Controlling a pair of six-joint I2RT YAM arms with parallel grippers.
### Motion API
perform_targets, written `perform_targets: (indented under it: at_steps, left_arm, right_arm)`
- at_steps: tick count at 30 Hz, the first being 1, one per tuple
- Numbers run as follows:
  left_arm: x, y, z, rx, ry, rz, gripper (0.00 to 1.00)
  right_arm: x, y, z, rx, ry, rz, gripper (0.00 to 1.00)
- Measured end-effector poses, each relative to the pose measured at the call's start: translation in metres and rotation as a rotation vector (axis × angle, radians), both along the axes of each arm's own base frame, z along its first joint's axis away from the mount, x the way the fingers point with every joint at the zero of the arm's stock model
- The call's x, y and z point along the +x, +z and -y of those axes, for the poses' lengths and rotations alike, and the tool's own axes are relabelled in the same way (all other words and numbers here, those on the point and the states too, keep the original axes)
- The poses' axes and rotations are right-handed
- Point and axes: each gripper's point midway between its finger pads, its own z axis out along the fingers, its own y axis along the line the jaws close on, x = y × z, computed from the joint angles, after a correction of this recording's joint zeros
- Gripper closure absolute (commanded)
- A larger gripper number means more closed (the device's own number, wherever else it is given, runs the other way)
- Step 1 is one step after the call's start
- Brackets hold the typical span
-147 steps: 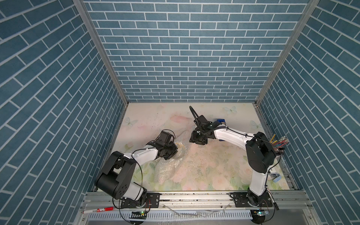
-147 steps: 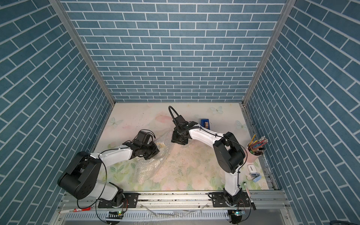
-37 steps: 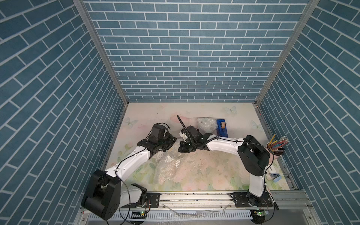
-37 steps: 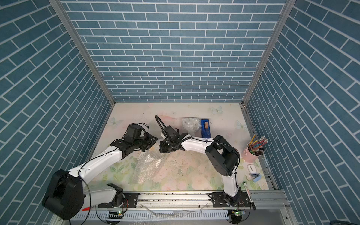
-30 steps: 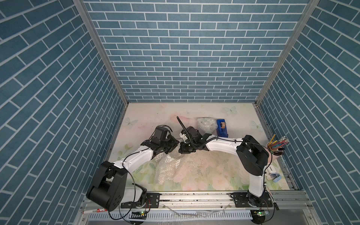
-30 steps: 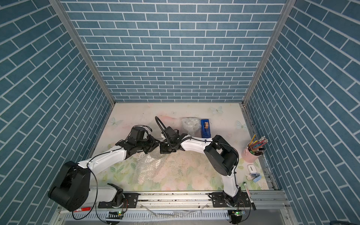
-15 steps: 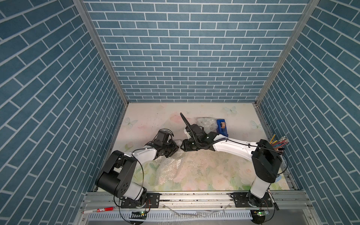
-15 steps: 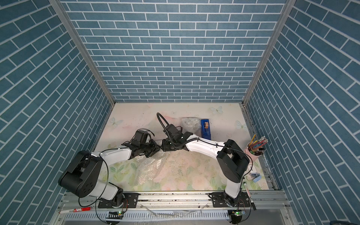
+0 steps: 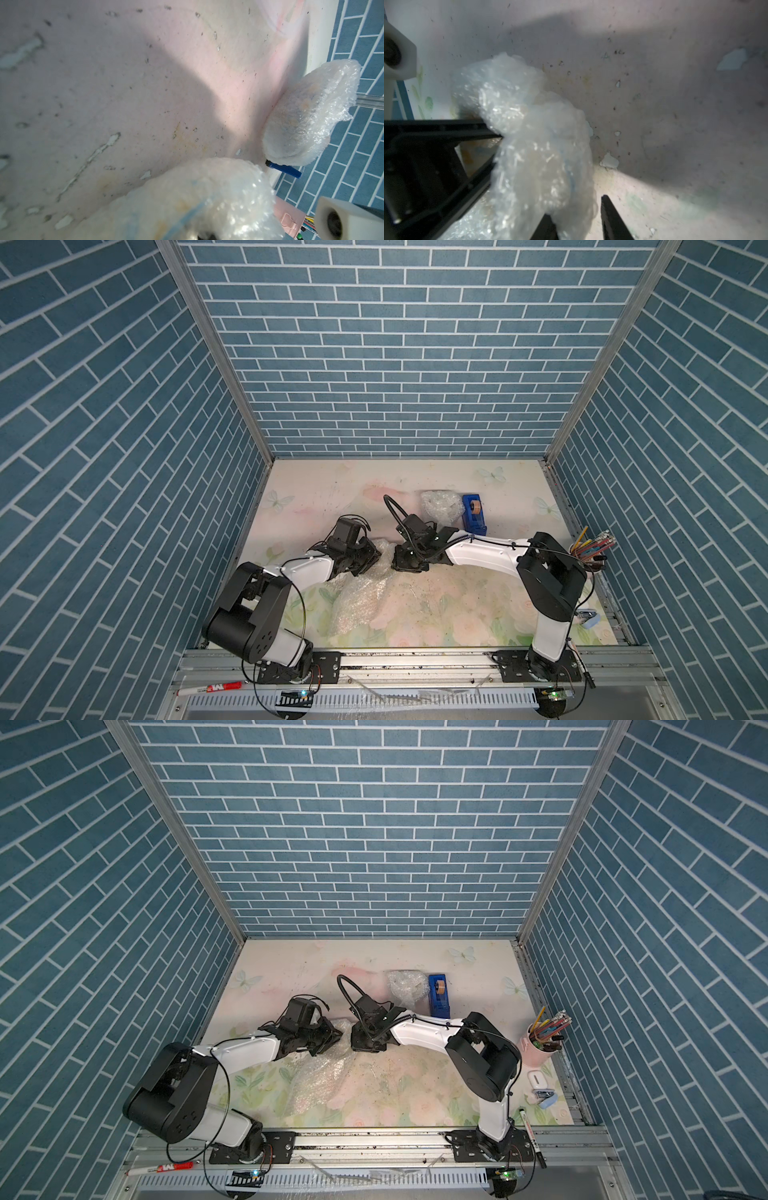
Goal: Wrap bowls in bubble wrap
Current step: Wrap the bowl in bubble wrap.
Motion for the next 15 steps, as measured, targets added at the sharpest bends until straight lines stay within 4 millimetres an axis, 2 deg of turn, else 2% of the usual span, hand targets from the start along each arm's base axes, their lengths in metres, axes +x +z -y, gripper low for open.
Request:
perform_targets:
  at_steps: [2,8,11,12,13,15]
  left_arm:
    - [0.0,-0.001,0.0,-0.001,0.0,-0.002,0.81]
    - [0.007,-0.002,0.001,-0.007,0.007,0.016,0.81]
    - [0.012,0.001,0.004,-0.025,0.008,0.035,0.82]
    - [0.013,0.002,0.005,-0.03,0.007,0.041,0.82]
    - [0.012,0.002,0.006,-0.032,0.006,0.039,0.82]
    - [0.01,0.002,0.006,-0.035,0.004,0.034,0.81]
  right_arm:
    - [0.007,0.005,-0.004,-0.011,-0.01,0.004,0.99]
    - [0.043,0.01,0.003,-0.077,-0.004,0.007,1.0]
    - [0.058,0.014,0.011,-0.11,0.011,0.02,0.87]
    - [0.062,0.016,0.015,-0.124,0.009,0.026,0.8]
    - [0.067,0.019,0.018,-0.131,0.007,0.037,0.73]
    - [0.076,0.028,0.024,-0.136,-0.004,0.073,0.65]
